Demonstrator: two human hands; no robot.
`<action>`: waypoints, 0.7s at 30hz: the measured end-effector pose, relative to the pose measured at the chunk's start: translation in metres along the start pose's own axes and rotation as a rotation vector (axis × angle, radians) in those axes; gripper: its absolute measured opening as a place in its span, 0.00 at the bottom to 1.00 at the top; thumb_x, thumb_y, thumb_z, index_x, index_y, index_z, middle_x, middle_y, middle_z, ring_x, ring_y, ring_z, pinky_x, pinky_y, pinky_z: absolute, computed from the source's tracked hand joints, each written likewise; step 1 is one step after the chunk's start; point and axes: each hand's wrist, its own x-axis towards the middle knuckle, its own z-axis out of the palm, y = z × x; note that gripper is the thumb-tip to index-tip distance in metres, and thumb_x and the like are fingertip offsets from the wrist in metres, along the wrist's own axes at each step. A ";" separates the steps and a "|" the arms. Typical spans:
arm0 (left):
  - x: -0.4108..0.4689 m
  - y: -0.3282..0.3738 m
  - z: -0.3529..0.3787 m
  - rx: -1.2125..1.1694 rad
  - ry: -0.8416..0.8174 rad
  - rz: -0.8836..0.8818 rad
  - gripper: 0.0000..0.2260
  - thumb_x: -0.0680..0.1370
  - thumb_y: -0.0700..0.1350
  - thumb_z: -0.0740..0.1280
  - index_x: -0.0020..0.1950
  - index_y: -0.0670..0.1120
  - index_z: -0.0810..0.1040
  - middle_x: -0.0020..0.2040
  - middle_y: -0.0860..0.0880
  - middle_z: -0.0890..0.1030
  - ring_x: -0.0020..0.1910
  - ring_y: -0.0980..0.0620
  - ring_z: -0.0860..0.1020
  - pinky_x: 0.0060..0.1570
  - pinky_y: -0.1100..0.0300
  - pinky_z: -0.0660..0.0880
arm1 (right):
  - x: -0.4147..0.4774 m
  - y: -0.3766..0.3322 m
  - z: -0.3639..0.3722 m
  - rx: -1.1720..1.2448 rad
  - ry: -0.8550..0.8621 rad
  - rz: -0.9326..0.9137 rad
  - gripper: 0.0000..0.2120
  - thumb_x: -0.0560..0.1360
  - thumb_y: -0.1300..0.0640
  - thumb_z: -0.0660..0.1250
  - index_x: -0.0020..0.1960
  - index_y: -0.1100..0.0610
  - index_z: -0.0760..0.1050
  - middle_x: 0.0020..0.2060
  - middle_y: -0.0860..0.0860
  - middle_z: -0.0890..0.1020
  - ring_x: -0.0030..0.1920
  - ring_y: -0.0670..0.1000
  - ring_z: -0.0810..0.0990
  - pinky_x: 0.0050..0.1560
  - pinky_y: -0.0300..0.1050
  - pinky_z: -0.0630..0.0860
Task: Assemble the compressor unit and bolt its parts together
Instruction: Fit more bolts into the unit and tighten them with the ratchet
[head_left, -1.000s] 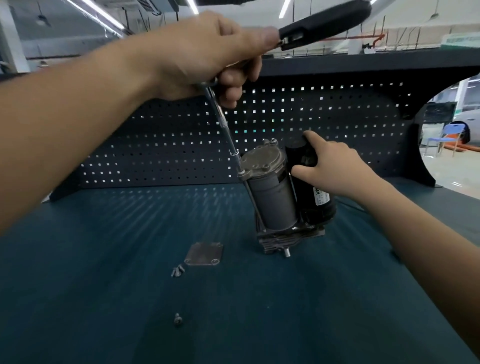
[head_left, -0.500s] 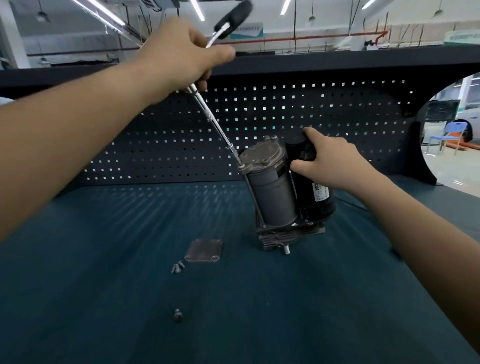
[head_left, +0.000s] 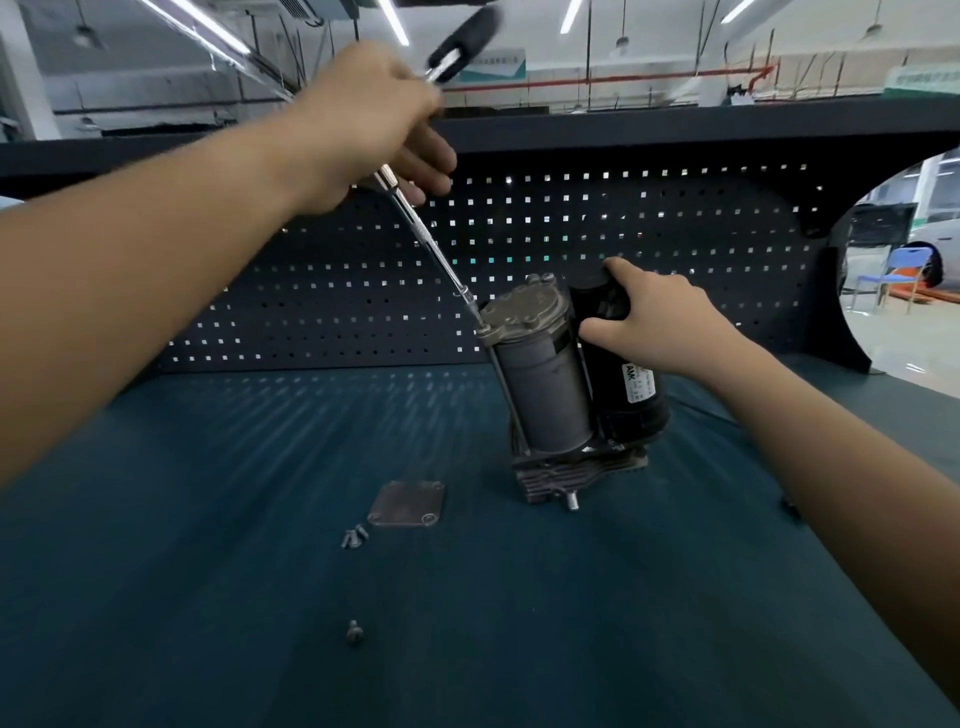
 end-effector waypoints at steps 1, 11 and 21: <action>0.004 -0.001 -0.002 -0.137 0.035 -0.168 0.06 0.81 0.40 0.54 0.54 0.42 0.68 0.37 0.45 0.80 0.28 0.55 0.82 0.26 0.63 0.77 | 0.000 0.000 0.000 -0.004 0.005 -0.001 0.32 0.71 0.45 0.64 0.71 0.56 0.60 0.49 0.56 0.78 0.55 0.60 0.72 0.44 0.45 0.63; 0.013 0.003 0.000 0.462 -0.077 0.229 0.03 0.80 0.42 0.60 0.52 0.45 0.73 0.36 0.53 0.77 0.27 0.66 0.76 0.35 0.71 0.75 | 0.000 -0.002 -0.002 0.023 -0.006 -0.018 0.28 0.71 0.45 0.64 0.66 0.57 0.66 0.50 0.56 0.79 0.44 0.54 0.69 0.42 0.44 0.63; 0.011 0.001 0.000 -0.178 0.014 -0.263 0.08 0.81 0.38 0.55 0.59 0.40 0.67 0.43 0.45 0.80 0.29 0.55 0.82 0.28 0.67 0.76 | 0.001 -0.004 -0.005 0.033 -0.030 0.009 0.28 0.71 0.45 0.65 0.67 0.57 0.65 0.54 0.57 0.78 0.54 0.60 0.74 0.44 0.45 0.65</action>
